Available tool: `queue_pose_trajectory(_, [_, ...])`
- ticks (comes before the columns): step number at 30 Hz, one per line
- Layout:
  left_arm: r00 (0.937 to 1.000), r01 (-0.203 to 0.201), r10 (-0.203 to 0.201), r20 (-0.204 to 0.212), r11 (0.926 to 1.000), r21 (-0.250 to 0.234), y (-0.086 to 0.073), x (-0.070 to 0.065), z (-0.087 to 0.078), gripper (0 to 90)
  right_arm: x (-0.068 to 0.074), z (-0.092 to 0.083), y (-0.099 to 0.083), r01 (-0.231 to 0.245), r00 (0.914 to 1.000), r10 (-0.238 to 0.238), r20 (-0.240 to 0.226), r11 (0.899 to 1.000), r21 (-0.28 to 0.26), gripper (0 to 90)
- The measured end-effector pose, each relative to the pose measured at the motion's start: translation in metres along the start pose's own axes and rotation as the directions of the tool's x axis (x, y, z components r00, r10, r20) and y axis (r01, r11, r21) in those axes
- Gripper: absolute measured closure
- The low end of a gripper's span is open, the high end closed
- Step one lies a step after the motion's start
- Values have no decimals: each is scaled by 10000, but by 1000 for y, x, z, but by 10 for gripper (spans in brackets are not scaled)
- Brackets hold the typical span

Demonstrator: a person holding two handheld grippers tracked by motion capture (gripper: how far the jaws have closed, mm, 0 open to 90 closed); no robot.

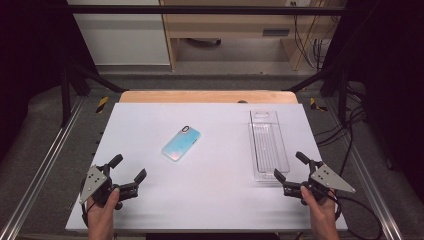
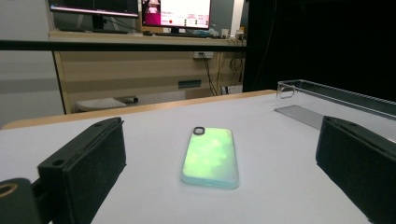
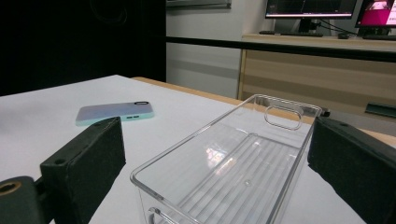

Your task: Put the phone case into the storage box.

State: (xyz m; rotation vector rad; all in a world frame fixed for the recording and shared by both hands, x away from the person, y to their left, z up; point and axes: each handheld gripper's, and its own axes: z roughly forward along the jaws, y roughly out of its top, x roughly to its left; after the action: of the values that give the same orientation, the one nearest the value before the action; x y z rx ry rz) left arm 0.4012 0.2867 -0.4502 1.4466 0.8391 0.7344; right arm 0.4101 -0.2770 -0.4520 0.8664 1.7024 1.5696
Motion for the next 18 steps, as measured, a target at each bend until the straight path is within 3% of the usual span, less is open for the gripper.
queue_pose_trajectory(6, [9997,-203,199,126,9992,331,1,-11,4,11,2,-1,0,103,9999,-103,35,9999,57,40])
queue_pose_trajectory(10, [9984,-532,515,219,9952,827,2,-17,13,13,2,-1,0,226,9996,-227,178,9997,76,36])
queue_pose_trajectory(11, [9980,-618,601,200,9927,1033,2,-18,17,14,3,-1,0,265,9995,-266,176,9996,65,36])
queue_pose_trajectory(12, [9955,-933,898,303,9847,1472,3,-21,24,17,3,-1,0,372,9991,-373,175,9993,73,35])
queue_pose_trajectory(13, [9955,-933,898,303,9847,1472,3,-21,24,17,3,-1,0,372,9991,-373,175,9993,73,35])
queue_pose_trajectory(15, [9931,-1156,1094,431,9752,1887,2,-24,31,17,4,-1,0,653,9975,-658,243,9976,213,34])
queue_pose_trajectory(18, [9903,-1347,1233,641,9646,2265,3,-26,40,18,3,-2,0,556,9980,-560,301,9983,147,35])
